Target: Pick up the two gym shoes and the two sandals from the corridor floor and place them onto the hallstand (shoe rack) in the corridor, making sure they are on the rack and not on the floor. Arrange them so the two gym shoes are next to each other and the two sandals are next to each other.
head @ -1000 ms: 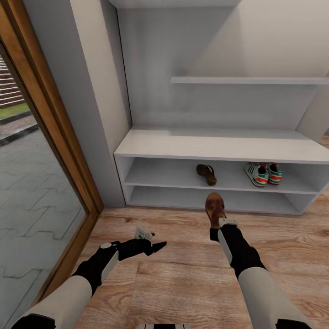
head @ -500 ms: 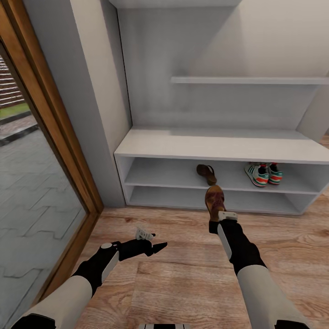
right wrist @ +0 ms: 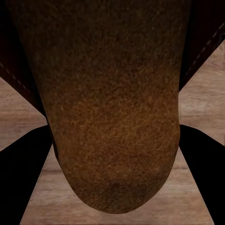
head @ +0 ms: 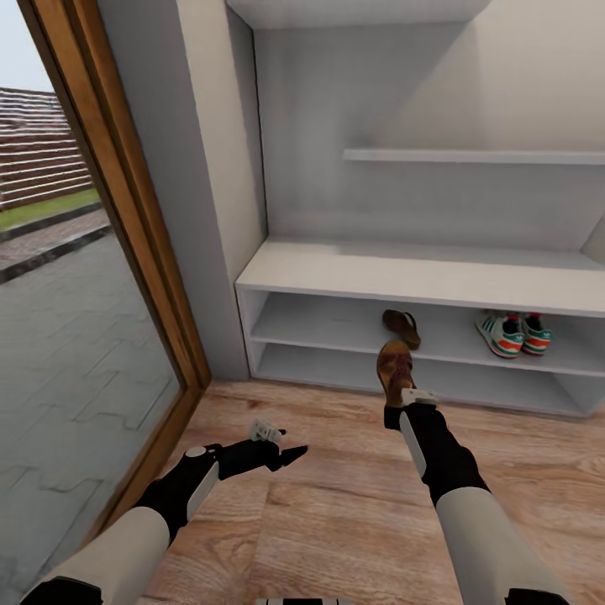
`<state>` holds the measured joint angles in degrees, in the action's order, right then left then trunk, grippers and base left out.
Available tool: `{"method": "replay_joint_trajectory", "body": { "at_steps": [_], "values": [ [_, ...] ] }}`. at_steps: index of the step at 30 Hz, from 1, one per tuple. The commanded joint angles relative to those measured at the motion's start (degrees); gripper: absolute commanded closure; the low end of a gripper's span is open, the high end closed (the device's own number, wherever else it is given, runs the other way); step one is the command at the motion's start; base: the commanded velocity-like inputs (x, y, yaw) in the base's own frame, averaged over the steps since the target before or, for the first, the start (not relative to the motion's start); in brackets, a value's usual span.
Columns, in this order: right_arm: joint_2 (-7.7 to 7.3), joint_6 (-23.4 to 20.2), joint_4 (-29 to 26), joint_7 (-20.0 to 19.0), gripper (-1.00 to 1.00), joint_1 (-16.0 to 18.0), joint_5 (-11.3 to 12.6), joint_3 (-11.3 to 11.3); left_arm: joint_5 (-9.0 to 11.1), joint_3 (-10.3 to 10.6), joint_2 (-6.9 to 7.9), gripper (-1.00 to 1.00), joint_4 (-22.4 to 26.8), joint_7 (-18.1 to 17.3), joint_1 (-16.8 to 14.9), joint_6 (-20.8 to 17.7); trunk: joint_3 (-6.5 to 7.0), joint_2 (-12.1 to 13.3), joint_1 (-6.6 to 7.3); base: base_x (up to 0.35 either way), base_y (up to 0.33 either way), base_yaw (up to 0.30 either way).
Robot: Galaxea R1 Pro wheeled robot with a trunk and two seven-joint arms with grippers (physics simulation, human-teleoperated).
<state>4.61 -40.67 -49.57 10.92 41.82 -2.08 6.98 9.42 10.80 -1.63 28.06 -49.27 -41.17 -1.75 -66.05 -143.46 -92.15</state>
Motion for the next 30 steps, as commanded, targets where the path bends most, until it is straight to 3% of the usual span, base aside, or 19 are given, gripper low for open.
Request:
{"method": "replay_joint_trajectory", "body": {
  "at_steps": [1,8,25,30],
  "values": [
    [0.05,-0.3,-0.1,0.0,1.00,0.0,-0.2,0.1,0.5,0.3,0.04,-1.00,0.0,0.0,0.0,-0.2,-0.12,0.0,0.01,0.000,0.000,0.202],
    [0.05,-0.2,0.0,-0.1,1.00,0.0,-0.2,0.1,0.5,0.3,0.04,-1.00,-0.1,0.0,0.0,-0.2,-0.37,0.0,0.01,0.043,0.000,0.109],
    [0.05,-0.2,0.1,0.0,1.00,0.0,-0.3,0.1,0.5,0.4,-0.04,-1.00,-0.1,0.0,0.0,-0.2,-0.38,0.0,0.01,0.328,0.000,0.002],
    [0.05,-0.2,0.1,0.0,1.00,0.0,-0.3,0.2,0.5,0.4,-0.30,-1.00,-0.1,0.0,0.0,-0.2,-0.38,0.0,0.01,0.161,0.000,0.000]
  ]
}}
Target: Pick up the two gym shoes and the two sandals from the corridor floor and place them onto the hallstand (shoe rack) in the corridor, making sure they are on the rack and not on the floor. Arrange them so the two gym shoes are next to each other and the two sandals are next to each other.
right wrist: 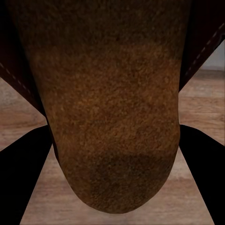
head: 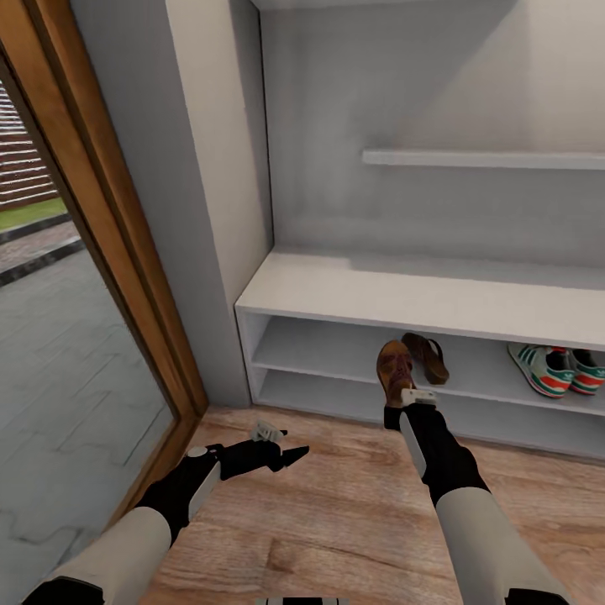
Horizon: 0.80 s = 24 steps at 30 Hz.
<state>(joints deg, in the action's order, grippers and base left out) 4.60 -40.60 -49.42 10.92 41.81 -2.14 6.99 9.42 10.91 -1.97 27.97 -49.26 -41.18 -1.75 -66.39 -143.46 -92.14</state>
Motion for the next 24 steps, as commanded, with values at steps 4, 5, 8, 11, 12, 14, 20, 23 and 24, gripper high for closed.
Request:
{"method": "replay_joint_trajectory", "body": {
  "at_steps": [4,5,8,11,12,14,20,23,24],
  "values": [
    [0.06,-0.3,-0.1,0.0,1.00,0.0,-0.2,0.1,0.5,0.3,-2.22,-1.00,-2.9,-0.1,0.0,1.4,-0.05,0.0,0.00,0.017,0.000,0.000],
    [0.06,-0.3,-0.1,0.0,1.00,0.0,-0.2,0.2,0.5,0.3,-2.64,-1.00,-3.7,-0.1,0.0,2.5,-0.05,0.0,0.00,0.003,0.000,0.000],
    [0.06,-0.3,-0.1,0.0,1.00,0.0,-0.2,0.2,0.5,0.6,-3.62,-1.00,-6.1,-1.1,0.0,4.9,-0.05,0.0,0.00,0.001,0.000,0.000],
    [0.06,-0.3,-0.1,0.0,1.00,0.0,-0.2,0.2,0.5,0.9,-4.27,-1.00,-7.1,-3.3,0.0,5.8,-0.05,0.0,0.00,0.096,0.000,0.000],
    [0.06,-0.3,-0.1,0.0,1.00,0.0,-0.2,0.2,0.5,0.9,-4.33,-1.00,-7.2,-3.6,0.0,5.8,-0.05,0.0,0.00,0.233,0.000,0.000],
    [0.06,-0.3,-0.1,0.0,1.00,0.0,-0.2,0.2,0.5,0.9,-4.40,-1.00,-7.4,-3.9,0.0,5.9,-0.05,0.0,0.00,0.301,0.000,0.000],
    [0.06,-0.3,-0.1,0.0,1.00,0.0,-0.2,0.2,0.4,0.9,-4.37,-1.00,-7.4,-4.1,0.1,6.0,-0.05,0.0,0.00,0.149,0.000,0.000],
    [0.06,-0.3,-0.1,0.0,1.00,0.0,-0.2,0.2,0.4,0.9,-4.36,-1.00,-7.4,-4.1,0.1,6.0,-0.05,0.0,0.00,0.015,0.000,0.000],
    [0.06,-0.3,-0.1,0.0,1.00,0.0,-0.2,0.2,0.4,0.9,-4.36,-1.00,-7.4,-4.1,0.1,6.0,-0.05,0.0,0.00,0.011,0.000,0.000]
  ]
}}
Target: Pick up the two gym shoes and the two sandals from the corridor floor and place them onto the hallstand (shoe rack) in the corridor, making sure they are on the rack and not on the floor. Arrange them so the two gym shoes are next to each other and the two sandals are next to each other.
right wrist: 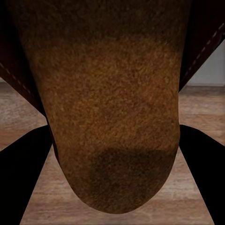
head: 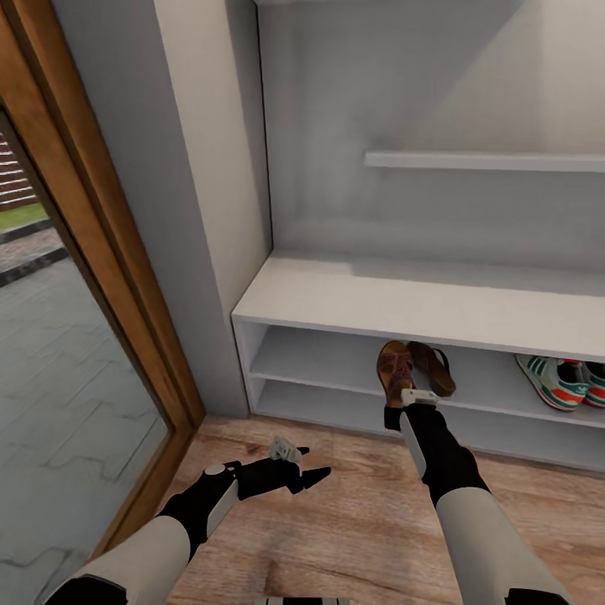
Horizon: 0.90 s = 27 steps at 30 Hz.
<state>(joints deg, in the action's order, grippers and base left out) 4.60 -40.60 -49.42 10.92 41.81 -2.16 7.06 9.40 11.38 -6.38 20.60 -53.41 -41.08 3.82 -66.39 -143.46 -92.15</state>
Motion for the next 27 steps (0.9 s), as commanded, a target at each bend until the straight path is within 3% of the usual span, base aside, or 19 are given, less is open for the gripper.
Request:
{"method": "replay_joint_trajectory", "body": {
  "at_steps": [1,27],
  "values": [
    [0.06,-0.3,-0.1,0.0,1.00,0.0,-0.2,0.1,0.4,0.5,0.05,-1.00,-0.1,0.1,0.0,0.4,-0.05,0.0,0.01,0.046,-0.023,0.000],
    [0.06,-0.3,-0.1,0.1,1.00,0.0,-0.2,0.1,0.4,0.4,0.06,-1.00,-0.1,0.1,0.0,0.4,-0.05,0.0,0.01,0.060,-0.023,0.000]
  ]
}}
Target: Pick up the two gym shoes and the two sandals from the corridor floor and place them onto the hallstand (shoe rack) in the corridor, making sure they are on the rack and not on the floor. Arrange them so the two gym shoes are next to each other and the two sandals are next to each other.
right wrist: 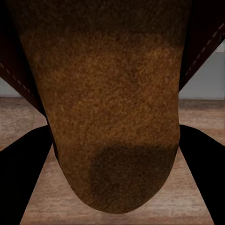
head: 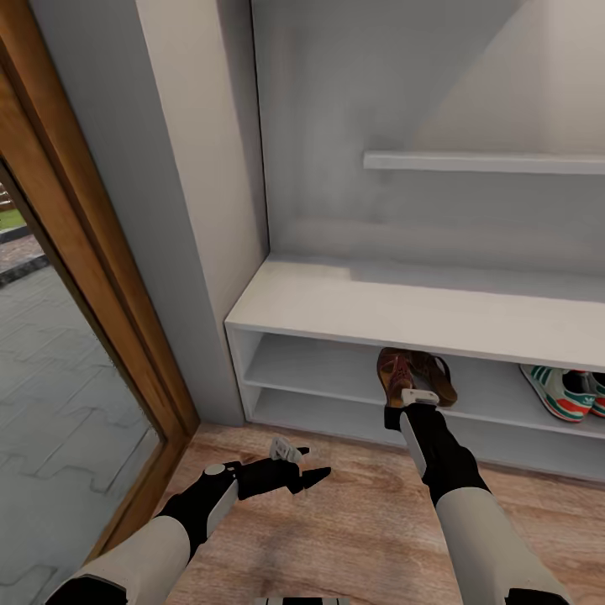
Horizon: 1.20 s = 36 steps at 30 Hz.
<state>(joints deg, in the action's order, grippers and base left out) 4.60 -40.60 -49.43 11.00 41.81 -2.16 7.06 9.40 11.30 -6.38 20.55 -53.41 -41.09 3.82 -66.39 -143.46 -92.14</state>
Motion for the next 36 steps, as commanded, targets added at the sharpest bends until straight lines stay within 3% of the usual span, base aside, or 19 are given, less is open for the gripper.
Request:
{"method": "replay_joint_trajectory", "body": {
  "at_steps": [1,36],
  "values": [
    [0.06,-0.3,-0.1,0.0,1.00,0.0,-0.2,0.1,0.4,0.5,0.05,-1.00,-0.1,0.1,0.0,0.4,-0.05,0.0,0.00,0.050,0.000,0.000],
    [0.06,-0.4,-0.1,0.0,1.00,0.0,-0.2,0.1,0.4,0.5,0.05,-1.00,-0.1,0.1,-0.1,0.4,-0.05,0.0,0.00,0.101,-0.024,0.000]
  ]
}}
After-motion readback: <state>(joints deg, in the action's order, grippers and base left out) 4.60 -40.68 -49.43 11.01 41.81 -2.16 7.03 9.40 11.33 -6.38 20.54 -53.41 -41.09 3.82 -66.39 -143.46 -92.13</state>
